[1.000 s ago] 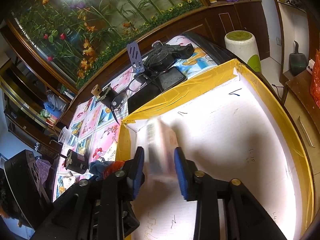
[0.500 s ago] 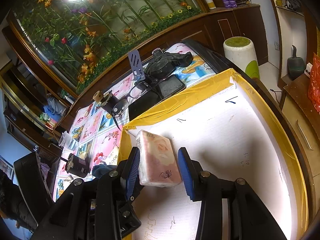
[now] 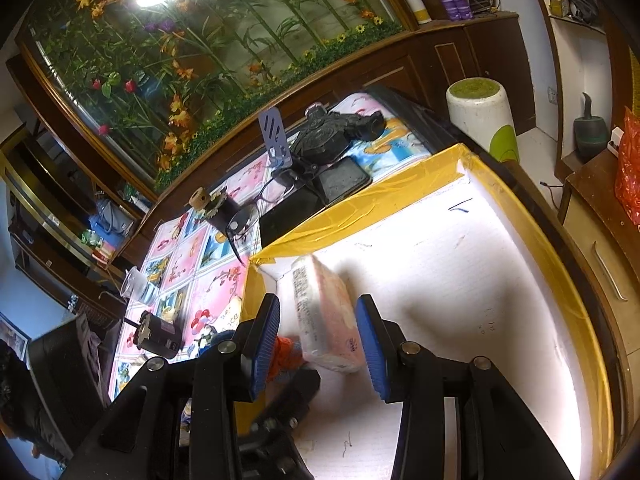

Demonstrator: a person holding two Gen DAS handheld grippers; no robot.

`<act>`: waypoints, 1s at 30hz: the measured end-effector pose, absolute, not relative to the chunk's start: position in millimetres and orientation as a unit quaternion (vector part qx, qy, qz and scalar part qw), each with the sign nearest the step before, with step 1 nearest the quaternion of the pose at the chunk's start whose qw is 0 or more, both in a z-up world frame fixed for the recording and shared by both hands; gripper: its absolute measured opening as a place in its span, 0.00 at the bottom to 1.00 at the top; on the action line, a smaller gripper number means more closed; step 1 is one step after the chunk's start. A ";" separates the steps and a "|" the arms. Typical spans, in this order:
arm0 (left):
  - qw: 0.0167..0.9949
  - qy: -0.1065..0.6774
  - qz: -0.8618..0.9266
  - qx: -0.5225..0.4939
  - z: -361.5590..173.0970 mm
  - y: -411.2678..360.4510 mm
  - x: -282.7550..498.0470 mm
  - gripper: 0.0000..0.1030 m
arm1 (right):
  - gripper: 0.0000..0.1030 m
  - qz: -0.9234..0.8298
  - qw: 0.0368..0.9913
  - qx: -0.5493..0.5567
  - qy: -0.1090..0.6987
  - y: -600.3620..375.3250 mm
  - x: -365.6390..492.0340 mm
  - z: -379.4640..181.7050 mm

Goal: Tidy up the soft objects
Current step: 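Lower and release the tissue pack from the right tool while the left tool releases the towel, then grasp the white cloth with the left tool while the right tool grasps the blue-orange sponge bag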

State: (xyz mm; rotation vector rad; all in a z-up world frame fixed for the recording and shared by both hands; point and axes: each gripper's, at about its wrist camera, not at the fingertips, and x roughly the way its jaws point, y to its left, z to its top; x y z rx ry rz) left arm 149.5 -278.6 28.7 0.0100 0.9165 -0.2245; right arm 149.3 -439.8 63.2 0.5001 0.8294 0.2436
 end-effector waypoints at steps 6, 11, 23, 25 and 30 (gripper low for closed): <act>0.901 0.423 -0.098 -0.010 37.1 -273.2 144.5 0.85 | 0.41 0.091 0.896 0.247 0.358 -452.8 138.5 76.7; 0.904 0.415 -0.088 -0.049 44.9 -257.9 138.8 0.85 | 0.41 0.094 0.895 0.254 0.353 -456.2 136.9 78.1; 0.928 0.356 -0.088 -0.060 63.1 -217.9 57.9 0.85 | 0.42 0.154 0.905 0.229 0.325 -428.0 108.8 83.1; 0.930 0.353 -0.087 -0.058 63.8 -202.8 41.3 0.85 | 0.46 0.177 0.906 0.216 0.318 -416.9 101.1 85.2; 0.939 0.338 -0.047 -0.045 64.0 -153.1 -3.2 0.86 | 0.58 0.266 0.892 0.169 0.324 -379.3 85.2 85.3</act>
